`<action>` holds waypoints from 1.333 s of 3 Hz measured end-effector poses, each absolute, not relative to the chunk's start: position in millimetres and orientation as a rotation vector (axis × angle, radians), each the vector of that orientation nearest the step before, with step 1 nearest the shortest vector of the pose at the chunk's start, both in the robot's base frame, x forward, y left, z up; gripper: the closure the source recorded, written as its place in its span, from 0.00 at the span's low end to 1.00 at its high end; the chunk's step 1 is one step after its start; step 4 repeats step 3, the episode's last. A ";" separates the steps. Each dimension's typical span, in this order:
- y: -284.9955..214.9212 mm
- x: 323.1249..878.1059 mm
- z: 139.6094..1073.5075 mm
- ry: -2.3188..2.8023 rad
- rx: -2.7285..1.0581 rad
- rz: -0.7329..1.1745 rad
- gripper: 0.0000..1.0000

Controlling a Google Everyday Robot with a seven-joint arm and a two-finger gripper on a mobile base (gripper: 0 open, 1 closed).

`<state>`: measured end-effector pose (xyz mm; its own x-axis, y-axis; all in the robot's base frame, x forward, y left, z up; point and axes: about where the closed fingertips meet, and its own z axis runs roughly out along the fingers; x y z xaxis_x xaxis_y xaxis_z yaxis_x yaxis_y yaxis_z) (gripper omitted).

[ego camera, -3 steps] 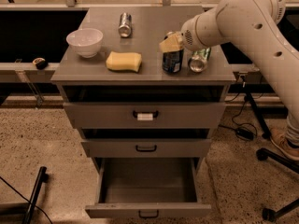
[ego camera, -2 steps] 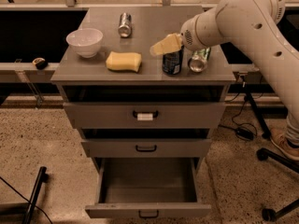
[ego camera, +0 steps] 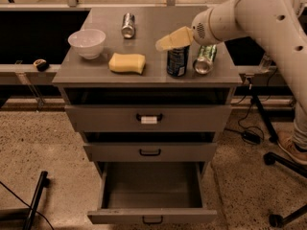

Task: Pick pepsi can from bottom drawer and place on counter

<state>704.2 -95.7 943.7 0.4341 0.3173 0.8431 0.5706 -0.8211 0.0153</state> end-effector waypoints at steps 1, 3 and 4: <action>-114.6 700.2 993.2 -0.814 -2.323 -1.385 0.00; -155.4 704.5 1039.4 -0.726 -2.284 -1.455 0.00; -155.4 704.5 1039.4 -0.726 -2.284 -1.455 0.00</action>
Offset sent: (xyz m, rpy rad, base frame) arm 0.0020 -0.1021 0.1398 0.2129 -0.0710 -0.0777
